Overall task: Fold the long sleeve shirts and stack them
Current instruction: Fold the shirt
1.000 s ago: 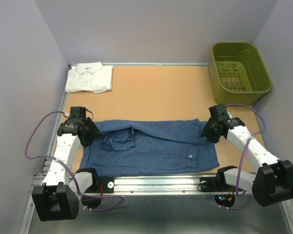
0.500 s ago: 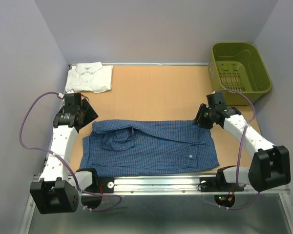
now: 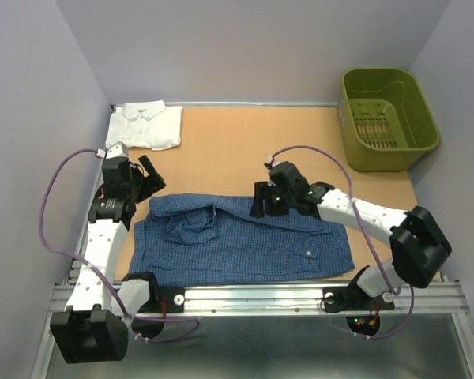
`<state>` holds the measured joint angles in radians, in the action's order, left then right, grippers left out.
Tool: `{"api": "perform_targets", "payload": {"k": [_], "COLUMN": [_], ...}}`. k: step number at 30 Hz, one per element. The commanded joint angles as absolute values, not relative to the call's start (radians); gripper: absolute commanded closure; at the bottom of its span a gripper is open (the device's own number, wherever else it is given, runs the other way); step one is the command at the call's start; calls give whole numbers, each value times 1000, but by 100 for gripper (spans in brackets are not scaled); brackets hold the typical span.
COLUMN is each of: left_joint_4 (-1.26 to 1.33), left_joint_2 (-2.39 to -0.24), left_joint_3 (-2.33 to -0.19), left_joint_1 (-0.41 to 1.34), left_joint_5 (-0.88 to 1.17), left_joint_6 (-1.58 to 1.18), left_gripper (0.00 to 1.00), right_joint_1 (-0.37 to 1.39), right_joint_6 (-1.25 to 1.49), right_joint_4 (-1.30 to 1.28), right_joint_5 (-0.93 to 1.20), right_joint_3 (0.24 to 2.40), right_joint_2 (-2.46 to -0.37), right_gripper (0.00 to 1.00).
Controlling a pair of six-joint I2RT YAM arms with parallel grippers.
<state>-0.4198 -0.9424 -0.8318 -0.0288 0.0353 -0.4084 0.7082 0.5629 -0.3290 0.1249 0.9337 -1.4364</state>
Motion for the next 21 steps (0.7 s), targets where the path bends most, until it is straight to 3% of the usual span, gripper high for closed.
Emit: {"api": "perform_targets", "payload": {"k": [1,10,18,21], "left_joint_4": [-261,-195,-172,-170], "left_joint_2": [-898,-818,-790,-796], "left_joint_3": [-769,-648,-614,-614], "left_joint_1": [-29,-25,-8,-3], "left_joint_5": [12,-158,-189,-187], "left_joint_6": [-370,-416,-426,-428], "left_gripper": [8,8,8,8], "right_joint_1": [842,1005,1014,1014], "right_joint_6": [629,687,749,752], "right_joint_4": [-144,-54,-54,-52], "right_joint_5": [8,-101,-207,-227], "right_joint_3": [1083,1252,1270,1276], "right_joint_2": [-1547,-1801,-1888,-1901], "right_gripper": [37,37,37,43]}}
